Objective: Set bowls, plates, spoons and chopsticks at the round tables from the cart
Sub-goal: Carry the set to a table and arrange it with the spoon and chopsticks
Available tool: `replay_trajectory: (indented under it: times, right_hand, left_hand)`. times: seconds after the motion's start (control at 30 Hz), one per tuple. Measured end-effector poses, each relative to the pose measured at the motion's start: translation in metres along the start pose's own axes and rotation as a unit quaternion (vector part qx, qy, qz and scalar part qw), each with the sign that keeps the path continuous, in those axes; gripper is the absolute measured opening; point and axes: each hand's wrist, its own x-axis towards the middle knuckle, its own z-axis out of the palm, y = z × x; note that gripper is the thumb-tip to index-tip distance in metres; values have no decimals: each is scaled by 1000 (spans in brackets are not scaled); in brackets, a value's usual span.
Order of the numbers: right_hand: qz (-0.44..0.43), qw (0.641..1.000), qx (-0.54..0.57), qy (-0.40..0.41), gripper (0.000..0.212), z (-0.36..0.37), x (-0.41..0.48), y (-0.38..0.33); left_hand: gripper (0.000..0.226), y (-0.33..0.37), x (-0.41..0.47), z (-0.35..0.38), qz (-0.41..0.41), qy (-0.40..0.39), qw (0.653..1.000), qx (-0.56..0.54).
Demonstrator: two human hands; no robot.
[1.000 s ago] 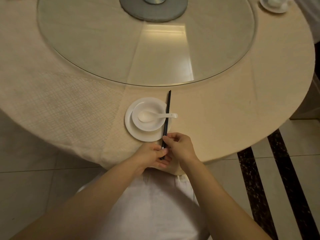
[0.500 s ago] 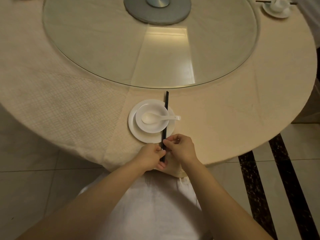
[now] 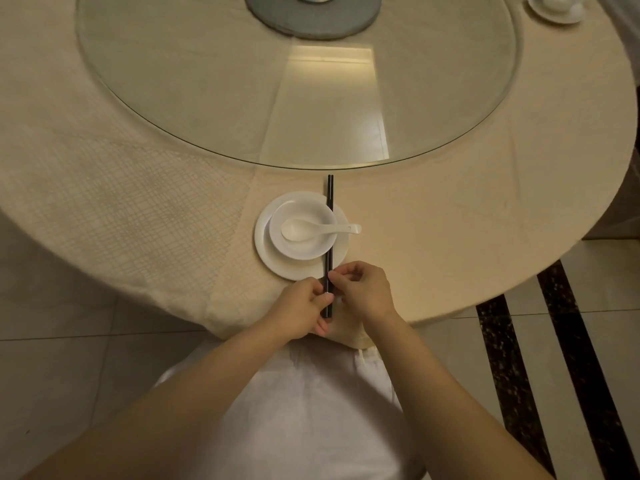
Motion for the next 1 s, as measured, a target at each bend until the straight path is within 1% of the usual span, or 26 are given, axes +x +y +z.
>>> replay_trajectory:
  times: [0.1,0.17,0.2,0.27,0.3,0.37,0.43,0.5,0.6,0.73,0.87,0.93,1.0]
  right_hand:
    - [2,1000,0,-3,10,0,-1,-1]
    - [-3,1000,-17,2,19,-1,-2,-4]
    - [-12,999,-48,10,24,-2,-2,-6]
    - [-38,988,-146,33,30,-6,-4,-8]
    - [-50,977,-203,45,30,-8,-6,-9]
    - [-82,943,-319,49,28,-14,-9,-12]
    - [-113,903,-415,25,26,-20,-12,-19]
    - [-126,874,-469,-3,27,-25,-16,-29]
    - [-137,852,-505,-20,31,-33,-24,-44]
    - [-152,836,-527,-24,44,-48,-31,-81]
    - [-180,831,-525,-16,55,-68,-40,-145]
    - [-211,829,-518,10,58,-79,-48,-181]
    - [-249,823,-509,48,56,-90,-59,-216]
  left_hand:
    - [12,2,-2,-4,4,13,1000,21]
    - [19,2,-6,-6,3,38,998,45]
    - [21,1,-8,-8,4,57,996,72]
    - [25,1,-13,-14,20,103,978,181]
    - [26,1,-16,-18,30,124,963,237]
    - [27,3,-23,-28,43,147,941,301]
    - [27,8,-29,-39,43,129,933,334]
    - [27,14,-35,-51,31,92,925,367]
    - [30,25,-45,-70,18,70,912,404]
    - [36,59,-60,-98,24,98,903,418]
    - [47,116,-84,-128,70,153,884,436]
    - [51,146,-98,-140,103,191,872,439]
    - [50,175,-111,-150,141,236,857,436]
